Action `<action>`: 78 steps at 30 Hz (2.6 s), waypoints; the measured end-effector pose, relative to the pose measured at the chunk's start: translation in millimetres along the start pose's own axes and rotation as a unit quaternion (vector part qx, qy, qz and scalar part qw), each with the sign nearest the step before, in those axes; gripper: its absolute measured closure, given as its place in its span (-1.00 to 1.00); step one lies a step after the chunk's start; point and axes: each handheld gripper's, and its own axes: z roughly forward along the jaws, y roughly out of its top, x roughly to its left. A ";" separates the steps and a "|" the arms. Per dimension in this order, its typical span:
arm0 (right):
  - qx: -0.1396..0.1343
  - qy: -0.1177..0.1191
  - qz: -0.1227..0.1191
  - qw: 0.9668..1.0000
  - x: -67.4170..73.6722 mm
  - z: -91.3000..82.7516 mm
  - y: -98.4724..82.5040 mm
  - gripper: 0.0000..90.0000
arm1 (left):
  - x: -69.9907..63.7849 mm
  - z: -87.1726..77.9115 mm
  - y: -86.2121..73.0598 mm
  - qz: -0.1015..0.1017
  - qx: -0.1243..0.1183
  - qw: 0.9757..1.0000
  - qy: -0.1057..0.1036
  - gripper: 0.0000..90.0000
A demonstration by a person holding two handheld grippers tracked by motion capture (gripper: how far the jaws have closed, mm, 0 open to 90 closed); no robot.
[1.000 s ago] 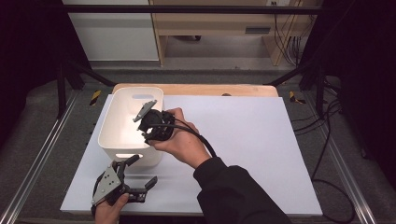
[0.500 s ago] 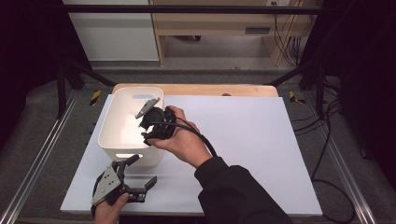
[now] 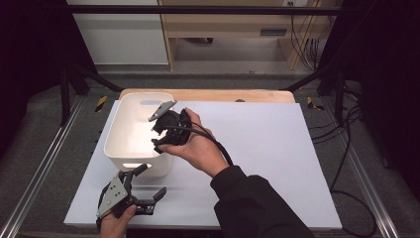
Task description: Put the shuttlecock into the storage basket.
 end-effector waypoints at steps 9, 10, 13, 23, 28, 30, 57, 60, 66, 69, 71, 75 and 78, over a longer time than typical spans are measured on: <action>-0.008 -0.005 0.007 1.000 -4.9 -4.0 -1.0 -0.64 | 0.0 -0.1 0.0 0.000 0.000 1.000 0.000 -0.90; -0.010 -0.005 0.009 1.000 -5.7 -4.5 -1.5 -0.65 | 0.1 -0.1 0.0 0.000 0.000 1.000 0.000 -0.90; -0.019 -0.006 0.015 1.000 -8.3 -6.0 -3.1 -0.67 | 0.0 -0.2 0.1 0.000 0.000 1.000 0.000 -0.90; -0.032 -0.008 0.028 0.999 -14.8 -10.6 -7.1 -0.72 | 0.2 -0.5 0.2 0.000 0.000 1.000 0.001 -0.90; -0.033 -0.010 0.030 0.999 -17.5 -12.4 -8.6 -0.73 | 0.1 -0.6 0.2 -0.001 0.000 1.000 0.001 -0.90; -0.034 -0.011 0.032 0.999 -18.5 -13.2 -8.9 -0.74 | 0.1 -0.6 0.2 0.000 0.000 1.000 0.001 -0.90; -0.037 -0.014 0.050 0.998 -26.2 -15.9 -16.4 -0.79 | 0.3 -1.2 0.3 0.000 -0.001 1.000 0.002 -0.90; -0.041 -0.015 0.051 0.998 -26.6 -16.1 -17.0 -0.80 | -0.1 -1.8 0.4 -0.001 -0.002 1.000 0.002 -0.90; -0.056 -0.007 0.058 0.997 -28.0 -17.5 -20.1 -0.84 | -0.1 -2.9 0.2 -0.002 -0.002 1.000 0.004 -0.90; -0.065 -0.002 0.060 0.996 -29.4 -16.1 -22.1 -0.86 | 0.7 -3.5 -0.1 -0.005 -0.002 1.000 0.005 -0.90; -0.072 -0.001 0.059 0.996 -31.2 -14.6 -24.0 -0.87 | 1.6 -3.9 -0.1 -0.004 -0.003 1.000 0.006 -0.90; -0.079 0.000 0.065 0.995 -37.2 -10.0 -28.0 -0.87 | 2.6 -4.6 0.0 -0.001 -0.002 1.000 0.009 -0.90; -0.086 0.004 0.069 0.994 -42.0 -6.1 -29.9 -0.88 | 2.7 -5.0 0.1 0.002 -0.001 1.000 0.009 -0.91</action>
